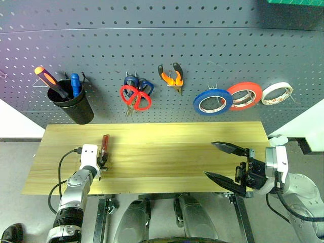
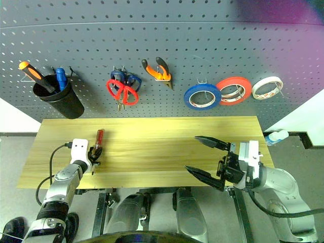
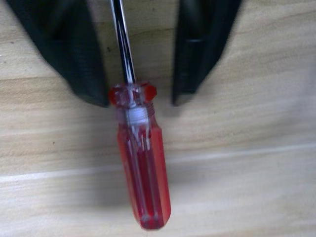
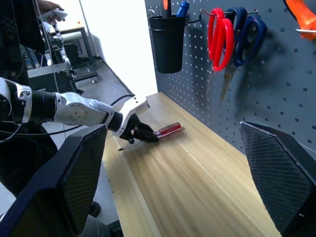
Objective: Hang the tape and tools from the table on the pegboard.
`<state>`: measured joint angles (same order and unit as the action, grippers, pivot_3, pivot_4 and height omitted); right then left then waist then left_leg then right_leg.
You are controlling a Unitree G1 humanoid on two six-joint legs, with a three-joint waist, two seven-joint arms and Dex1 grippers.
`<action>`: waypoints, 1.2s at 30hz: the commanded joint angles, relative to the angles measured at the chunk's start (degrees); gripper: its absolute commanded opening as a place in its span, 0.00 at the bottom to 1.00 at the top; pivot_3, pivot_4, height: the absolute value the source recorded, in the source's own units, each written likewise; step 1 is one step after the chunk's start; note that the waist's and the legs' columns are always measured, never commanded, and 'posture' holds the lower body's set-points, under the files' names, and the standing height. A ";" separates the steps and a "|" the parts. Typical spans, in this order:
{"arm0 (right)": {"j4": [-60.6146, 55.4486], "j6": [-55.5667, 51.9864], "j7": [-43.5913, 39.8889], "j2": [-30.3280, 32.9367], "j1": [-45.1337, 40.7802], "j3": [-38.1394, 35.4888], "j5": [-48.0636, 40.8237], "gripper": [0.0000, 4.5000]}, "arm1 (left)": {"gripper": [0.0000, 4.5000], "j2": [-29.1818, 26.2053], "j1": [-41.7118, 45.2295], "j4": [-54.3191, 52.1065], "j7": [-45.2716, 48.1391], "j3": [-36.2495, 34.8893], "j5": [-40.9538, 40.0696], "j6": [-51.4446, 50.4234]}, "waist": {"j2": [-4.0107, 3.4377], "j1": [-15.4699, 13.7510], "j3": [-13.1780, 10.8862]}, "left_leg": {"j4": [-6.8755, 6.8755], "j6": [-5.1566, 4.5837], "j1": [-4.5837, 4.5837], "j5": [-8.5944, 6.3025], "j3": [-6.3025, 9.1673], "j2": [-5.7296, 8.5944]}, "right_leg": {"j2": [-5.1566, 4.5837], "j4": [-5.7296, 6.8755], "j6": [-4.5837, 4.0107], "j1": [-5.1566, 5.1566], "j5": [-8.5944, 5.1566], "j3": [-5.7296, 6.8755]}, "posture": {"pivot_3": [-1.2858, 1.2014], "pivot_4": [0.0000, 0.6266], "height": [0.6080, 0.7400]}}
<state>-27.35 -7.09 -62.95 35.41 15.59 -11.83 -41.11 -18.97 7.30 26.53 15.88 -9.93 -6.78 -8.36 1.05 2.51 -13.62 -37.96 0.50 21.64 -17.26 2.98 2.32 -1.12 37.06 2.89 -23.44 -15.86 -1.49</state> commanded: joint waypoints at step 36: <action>14.18 3.37 -1.44 -7.55 -16.62 0.92 -1.12 1.00 | 0.18 0.65 -20.48 -25.67 -0.25 1.76 6.47 20.14 | -0.33 -0.51 4.17 | -0.02 0.02 -0.05 0.00 -0.02 0.04 | 0.03 0.02 0.03 0.05 0.03 0.10 | 0.48 0.08 0.95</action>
<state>-13.00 -4.63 -63.90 28.11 -0.30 -9.75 -40.92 -17.98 -12.93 3.40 15.88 -7.81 -0.59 9.68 0.72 2.00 -9.45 -37.97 0.53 21.52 -17.26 2.95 2.36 -1.09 37.08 2.92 -23.33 -15.83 -1.40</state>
